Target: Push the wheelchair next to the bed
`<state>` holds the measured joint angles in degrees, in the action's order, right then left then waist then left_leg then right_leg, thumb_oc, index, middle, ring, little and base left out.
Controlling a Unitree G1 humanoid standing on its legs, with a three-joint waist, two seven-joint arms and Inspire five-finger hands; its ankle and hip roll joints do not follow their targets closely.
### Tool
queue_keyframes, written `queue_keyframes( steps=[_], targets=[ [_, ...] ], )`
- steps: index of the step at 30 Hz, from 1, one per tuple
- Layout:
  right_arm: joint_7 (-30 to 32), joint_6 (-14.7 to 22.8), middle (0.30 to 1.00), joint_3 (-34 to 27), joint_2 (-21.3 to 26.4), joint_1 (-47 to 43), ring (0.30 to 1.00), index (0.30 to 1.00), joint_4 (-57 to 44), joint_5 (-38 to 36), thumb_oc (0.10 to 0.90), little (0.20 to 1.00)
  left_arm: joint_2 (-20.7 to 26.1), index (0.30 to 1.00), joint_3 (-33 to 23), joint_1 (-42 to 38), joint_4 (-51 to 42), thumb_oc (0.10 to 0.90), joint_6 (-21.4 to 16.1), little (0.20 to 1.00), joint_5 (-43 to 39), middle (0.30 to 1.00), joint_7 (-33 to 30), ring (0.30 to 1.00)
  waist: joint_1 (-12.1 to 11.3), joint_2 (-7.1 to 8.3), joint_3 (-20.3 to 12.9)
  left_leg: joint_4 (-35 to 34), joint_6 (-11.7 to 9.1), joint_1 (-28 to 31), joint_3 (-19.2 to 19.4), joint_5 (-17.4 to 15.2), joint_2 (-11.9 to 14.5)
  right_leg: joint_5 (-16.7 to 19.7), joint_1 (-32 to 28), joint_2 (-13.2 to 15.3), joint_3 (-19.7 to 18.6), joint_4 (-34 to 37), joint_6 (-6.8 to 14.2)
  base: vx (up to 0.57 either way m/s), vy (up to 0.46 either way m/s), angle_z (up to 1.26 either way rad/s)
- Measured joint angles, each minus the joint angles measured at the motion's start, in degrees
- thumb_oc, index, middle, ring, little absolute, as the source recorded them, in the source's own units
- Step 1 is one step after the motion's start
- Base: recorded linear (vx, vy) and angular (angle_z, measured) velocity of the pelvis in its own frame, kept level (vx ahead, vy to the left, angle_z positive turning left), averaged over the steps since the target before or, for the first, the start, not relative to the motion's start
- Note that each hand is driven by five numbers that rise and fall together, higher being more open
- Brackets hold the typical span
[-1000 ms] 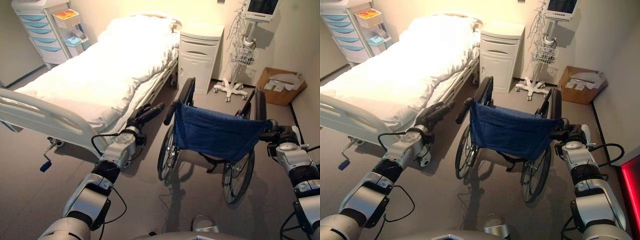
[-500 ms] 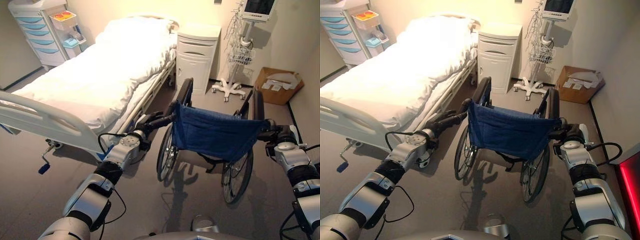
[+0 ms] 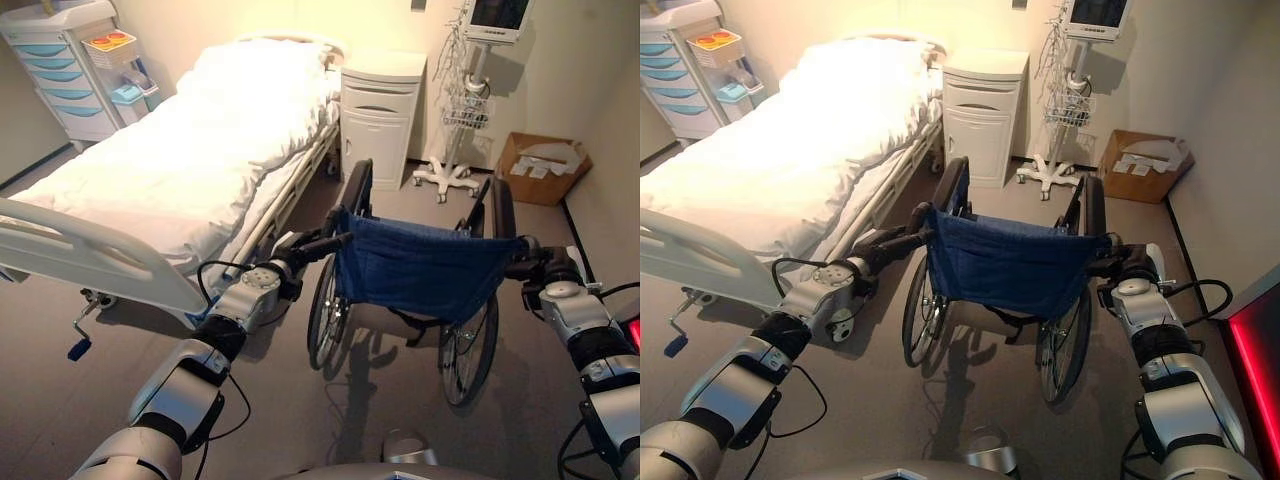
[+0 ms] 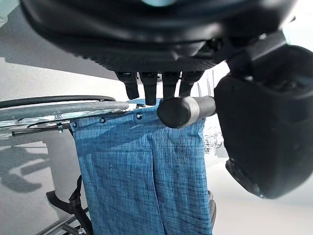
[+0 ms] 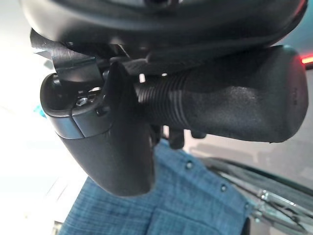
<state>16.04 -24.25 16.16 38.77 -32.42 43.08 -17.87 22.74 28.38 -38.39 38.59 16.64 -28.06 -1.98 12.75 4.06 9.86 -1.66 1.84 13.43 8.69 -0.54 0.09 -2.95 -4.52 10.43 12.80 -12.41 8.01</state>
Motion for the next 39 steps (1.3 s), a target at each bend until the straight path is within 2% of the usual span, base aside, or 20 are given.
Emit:
queue_keyframes(
  steps=[5,10,11,12,13,17,26,34,39],
  targets=[
    [0.0,-0.1,0.300,0.5,-0.8,-0.1,0.300,0.300,-0.8,0.0,0.400,0.300,0.0,0.900,0.5,-0.8,1.0,0.800,1.9,0.900,1.6,0.900,-0.4,0.900,0.7,0.38,-0.1,0.0,-0.1,0.2,0.4,0.0,0.0,-0.4,0.1,-0.1,-0.4,-0.4,-0.4,0.06,-0.059,-0.04],
    [0.0,-0.7,0.300,2.0,-1.3,-0.2,0.300,0.300,-3.1,-0.2,0.400,0.300,-0.2,0.900,0.5,-0.9,2.3,0.800,4.6,0.900,3.5,0.900,-0.3,0.900,1.7,0.55,-0.1,-0.2,-0.1,0.4,1.2,0.0,0.2,-0.8,2.2,-0.1,-1.7,-3.6,0.0,0.05,-0.069,-0.10],
    [0.0,-0.9,0.300,2.5,-1.5,-0.2,0.300,0.300,-3.7,-0.4,0.400,0.300,-0.2,0.695,0.5,-0.9,3.2,0.664,5.3,0.695,3.8,0.695,-0.3,0.695,2.1,0.56,-0.1,-0.3,-0.1,0.6,1.4,0.1,0.3,-0.8,2.3,-0.3,-1.8,-3.9,0.0,0.04,-0.072,-0.10],
    [0.0,-1.0,0.300,2.7,-1.5,-0.2,0.300,0.300,-4.1,-0.4,0.400,0.300,-0.2,0.408,0.5,-0.9,3.3,0.472,5.6,0.408,3.8,0.408,-0.4,0.408,2.1,0.56,-0.1,-0.3,-0.1,0.7,1.6,0.1,0.4,-0.8,2.4,-0.3,-1.9,-3.9,0.1,0.05,-0.075,-0.13],
    [-0.2,-1.1,0.300,2.9,-1.4,0.0,0.300,0.300,-4.6,-0.4,0.400,0.300,-0.1,0.300,0.5,-0.9,3.5,0.400,5.9,0.300,3.9,0.300,-0.4,0.300,2.1,0.55,-0.1,-0.3,-0.2,0.8,1.8,0.1,0.4,-0.8,2.5,-0.4,-2.1,-3.9,0.1,0.05,-0.083,-0.13],
    [-0.7,-1.7,0.300,2.9,-1.3,0.0,0.300,0.300,-5.7,-0.3,0.400,0.300,0.4,0.300,0.5,-0.9,3.6,0.400,6.1,0.300,4.9,0.300,0.6,0.300,1.6,0.53,0.0,-0.5,-0.5,0.8,2.7,0.3,0.4,-1.5,2.7,-0.6,-3.1,-3.4,0.6,0.04,-0.070,-0.10],
    [-1.4,-2.1,0.300,2.2,-1.1,0.0,0.300,0.300,-6.5,1.3,0.400,0.300,0.6,0.300,0.4,-0.9,3.7,0.400,5.4,0.300,4.5,0.300,1.2,0.300,1.2,0.11,0.2,0.8,-0.8,-0.3,3.4,0.3,0.8,-1.8,2.9,-1.1,-3.1,-2.6,0.3,0.02,-0.056,-0.01],
    [-1.8,-2.1,0.300,1.7,-0.6,0.0,0.300,0.300,-6.9,1.7,0.400,0.300,0.5,0.300,0.2,-0.9,3.7,0.400,3.6,0.300,-1.8,0.300,0.6,0.300,0.7,0.12,0.6,1.3,-0.9,-1.0,3.5,0.1,0.9,-1.9,3.3,-1.1,-3.0,-2.7,0.1,0.01,-0.046,0.00],
    [-2.2,-2.1,0.300,0.8,-0.1,0.0,0.300,0.300,-7.0,1.8,0.400,0.300,-0.6,0.300,-1.7,-0.7,3.7,0.400,3.3,0.300,-7.6,0.300,1.3,0.300,0.5,0.07,0.6,2.2,-1.1,-2.1,3.0,-0.3,1.2,-2.0,3.6,-1.2,-2.4,-2.6,-0.5,-0.01,-0.048,0.04]
  ],
)
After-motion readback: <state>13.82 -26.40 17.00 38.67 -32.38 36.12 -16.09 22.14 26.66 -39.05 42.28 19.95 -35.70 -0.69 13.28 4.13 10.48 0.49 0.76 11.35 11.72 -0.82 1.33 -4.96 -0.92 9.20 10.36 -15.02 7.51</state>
